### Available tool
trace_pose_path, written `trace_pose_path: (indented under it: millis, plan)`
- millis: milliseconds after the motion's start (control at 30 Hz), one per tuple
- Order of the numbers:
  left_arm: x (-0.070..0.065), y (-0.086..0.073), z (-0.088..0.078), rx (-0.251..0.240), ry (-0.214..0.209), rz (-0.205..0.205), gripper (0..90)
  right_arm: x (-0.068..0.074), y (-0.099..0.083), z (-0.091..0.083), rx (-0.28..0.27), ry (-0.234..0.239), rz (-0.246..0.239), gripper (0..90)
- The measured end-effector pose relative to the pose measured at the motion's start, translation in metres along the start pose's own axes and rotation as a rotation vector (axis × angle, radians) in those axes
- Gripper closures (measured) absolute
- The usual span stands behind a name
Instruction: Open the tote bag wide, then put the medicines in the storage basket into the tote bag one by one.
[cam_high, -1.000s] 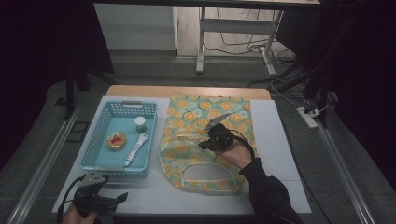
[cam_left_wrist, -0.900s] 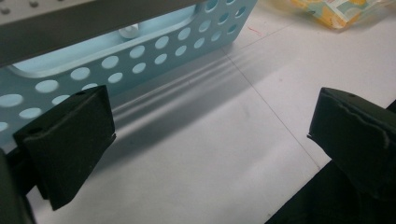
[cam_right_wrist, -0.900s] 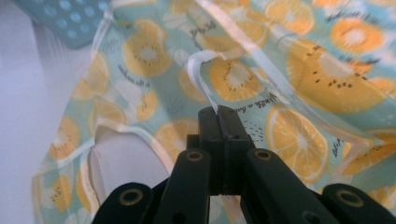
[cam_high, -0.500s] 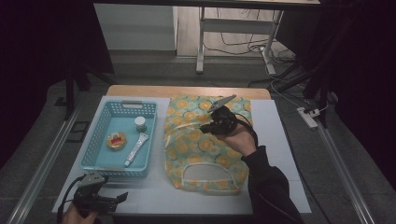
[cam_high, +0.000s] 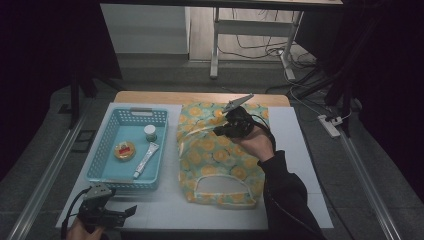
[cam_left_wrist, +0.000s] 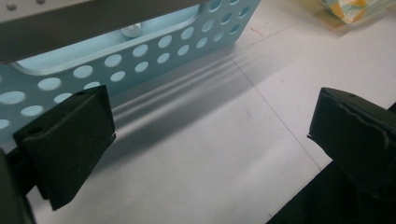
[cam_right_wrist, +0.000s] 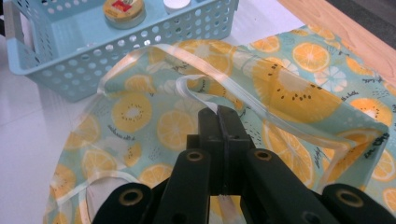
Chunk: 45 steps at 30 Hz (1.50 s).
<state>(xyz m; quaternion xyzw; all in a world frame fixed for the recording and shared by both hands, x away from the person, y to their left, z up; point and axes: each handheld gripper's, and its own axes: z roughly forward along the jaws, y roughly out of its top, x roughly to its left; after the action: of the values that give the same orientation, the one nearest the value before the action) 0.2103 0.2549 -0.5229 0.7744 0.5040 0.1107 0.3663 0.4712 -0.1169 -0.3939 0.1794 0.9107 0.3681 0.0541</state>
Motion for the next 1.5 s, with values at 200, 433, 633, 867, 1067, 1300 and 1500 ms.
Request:
trace_pose_path:
  millis: [200,433,633,867,1067,1300,1500]
  plan:
    - [0.001,0.000,-0.001,-0.004,-0.005,-0.006,0.3,0.001,-0.001,0.000,-0.004,-0.004,0.003,90.0]
    - [0.002,-0.001,-0.002,-0.017,-0.013,-0.016,0.0,0.003,-0.004,0.001,-0.015,0.003,-0.005,90.0]
    - [0.006,-0.002,-0.004,-0.039,-0.028,-0.045,0.0,0.003,-0.006,0.001,-0.024,-0.002,-0.008,90.0]
    - [0.006,-0.002,-0.005,-0.043,-0.043,-0.052,0.0,0.002,-0.007,0.003,-0.020,-0.007,-0.001,90.0]
    - [0.006,-0.001,-0.006,-0.045,-0.055,-0.051,0.0,0.002,-0.008,0.005,-0.019,-0.007,0.000,90.0]
    - [0.004,0.002,-0.012,-0.067,-0.042,-0.032,0.0,0.003,-0.008,0.005,-0.023,-0.006,-0.005,90.0]
    - [0.004,0.006,-0.018,-0.076,-0.042,-0.008,0.0,0.003,-0.008,0.006,-0.021,-0.002,-0.008,90.0]
